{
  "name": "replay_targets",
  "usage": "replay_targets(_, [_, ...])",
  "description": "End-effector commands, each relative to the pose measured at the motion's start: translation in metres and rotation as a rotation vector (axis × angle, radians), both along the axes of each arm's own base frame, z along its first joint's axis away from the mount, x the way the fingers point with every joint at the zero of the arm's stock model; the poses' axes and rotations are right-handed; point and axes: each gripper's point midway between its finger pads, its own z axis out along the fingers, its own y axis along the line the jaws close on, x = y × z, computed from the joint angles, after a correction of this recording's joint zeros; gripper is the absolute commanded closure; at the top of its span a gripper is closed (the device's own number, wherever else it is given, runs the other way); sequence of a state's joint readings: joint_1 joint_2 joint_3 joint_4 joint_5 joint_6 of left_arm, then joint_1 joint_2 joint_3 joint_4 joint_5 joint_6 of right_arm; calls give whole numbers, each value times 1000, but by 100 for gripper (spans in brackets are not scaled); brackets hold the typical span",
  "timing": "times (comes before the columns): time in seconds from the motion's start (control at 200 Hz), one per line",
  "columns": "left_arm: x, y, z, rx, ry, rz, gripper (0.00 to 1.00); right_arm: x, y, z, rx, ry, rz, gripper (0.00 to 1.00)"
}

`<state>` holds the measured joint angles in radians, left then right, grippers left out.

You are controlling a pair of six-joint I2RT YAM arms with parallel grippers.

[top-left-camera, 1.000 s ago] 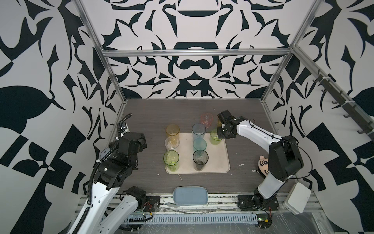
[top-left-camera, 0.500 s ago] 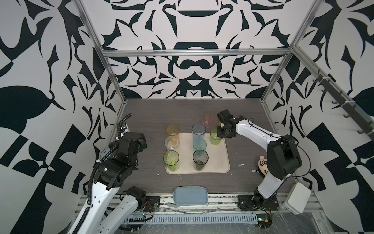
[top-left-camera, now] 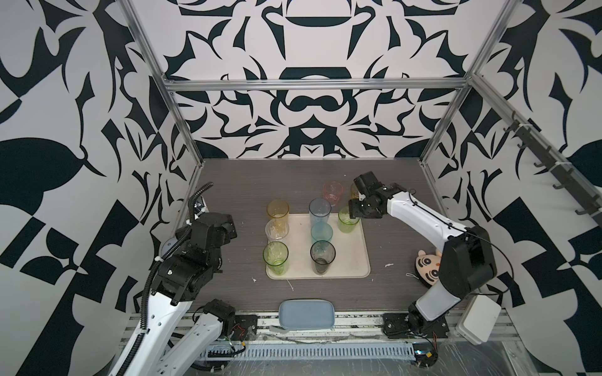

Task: Place the glasses into the tray
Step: Place the glass on the tray, then pick up the glass from the top-center of the table.

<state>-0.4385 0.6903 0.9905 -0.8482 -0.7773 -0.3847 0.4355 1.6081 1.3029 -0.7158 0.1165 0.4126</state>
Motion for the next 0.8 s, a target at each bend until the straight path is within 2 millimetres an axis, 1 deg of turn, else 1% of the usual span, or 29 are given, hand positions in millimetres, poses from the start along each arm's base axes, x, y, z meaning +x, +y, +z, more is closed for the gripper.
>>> replay_targets(0.0, [0, 1, -2, -3, -6, 7, 1, 0, 2, 37, 54, -74, -3, 24])
replay_targets(0.115, [0, 1, -2, -4, -6, 7, 0, -3, 4, 52, 85, -109, 4, 21])
replay_targets(0.14, [0, 1, -2, -4, -5, 8, 1, -3, 4, 54, 89, -114, 6, 15])
replay_targets(0.165, [0, 1, -2, -3, -5, 7, 0, -4, 4, 57, 91, -120, 10, 12])
replay_targets(0.245, [-1, 1, -2, -3, -5, 8, 1, -5, 4, 63, 99, -137, 22, 8])
replay_targets(0.32, [-1, 1, -2, -5, -6, 7, 1, -5, 5, 70, 105, -158, 31, 7])
replay_targets(0.425, [-1, 2, -1, -6, -9, 9, 0, -2, 6, 77, 103, -178, 42, 7])
replay_targets(0.55, [0, 1, -2, -4, -6, 6, 1, 8, 9, 87, 94, -204, 56, 8])
replay_targets(0.795, [-1, 2, -2, -3, -7, 11, 1, 37, 21, 98, 48, -241, 126, 15])
